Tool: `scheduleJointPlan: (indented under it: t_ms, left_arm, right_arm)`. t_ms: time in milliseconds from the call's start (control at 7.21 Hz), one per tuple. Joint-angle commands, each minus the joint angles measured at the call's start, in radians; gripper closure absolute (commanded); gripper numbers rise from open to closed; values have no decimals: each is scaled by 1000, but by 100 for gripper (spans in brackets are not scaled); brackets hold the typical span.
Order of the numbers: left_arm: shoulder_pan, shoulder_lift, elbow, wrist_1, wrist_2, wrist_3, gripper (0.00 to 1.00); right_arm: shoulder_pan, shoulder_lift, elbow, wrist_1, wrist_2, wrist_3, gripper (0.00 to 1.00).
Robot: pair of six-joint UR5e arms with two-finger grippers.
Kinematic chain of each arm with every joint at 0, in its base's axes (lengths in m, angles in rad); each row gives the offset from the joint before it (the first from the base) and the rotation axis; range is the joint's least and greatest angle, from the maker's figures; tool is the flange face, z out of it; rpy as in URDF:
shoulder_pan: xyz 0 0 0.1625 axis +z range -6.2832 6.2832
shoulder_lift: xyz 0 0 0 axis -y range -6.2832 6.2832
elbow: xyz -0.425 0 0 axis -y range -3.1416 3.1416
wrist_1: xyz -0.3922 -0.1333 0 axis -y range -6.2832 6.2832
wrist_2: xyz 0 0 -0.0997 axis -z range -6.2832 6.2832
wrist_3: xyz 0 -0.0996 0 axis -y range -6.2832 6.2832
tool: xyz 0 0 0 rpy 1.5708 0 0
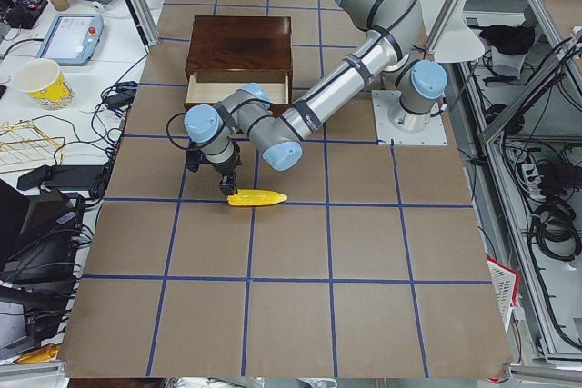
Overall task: Open drawer and put corn inside
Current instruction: 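Release the handle and move the left gripper over the yellow corn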
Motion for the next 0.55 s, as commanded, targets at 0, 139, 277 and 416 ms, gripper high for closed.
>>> scheduleJointPlan:
  t_ms: [0,139,277,416]
  left_arm:
    - [0,-40,-23,87,59,-25,0]
    - [0,-51,-40,104,59,-27,0]
    - [0,-57,-46,105,58,-39,0]
    - [0,-63,-49,104,59,-48,0]
  right_arm:
    - [-2,0,0,0,0,0,0]
    - [1,0,0,0,0,0,0]
    - [-2,0,0,0,0,0,0]
    - [1,0,0,0,0,0,0]
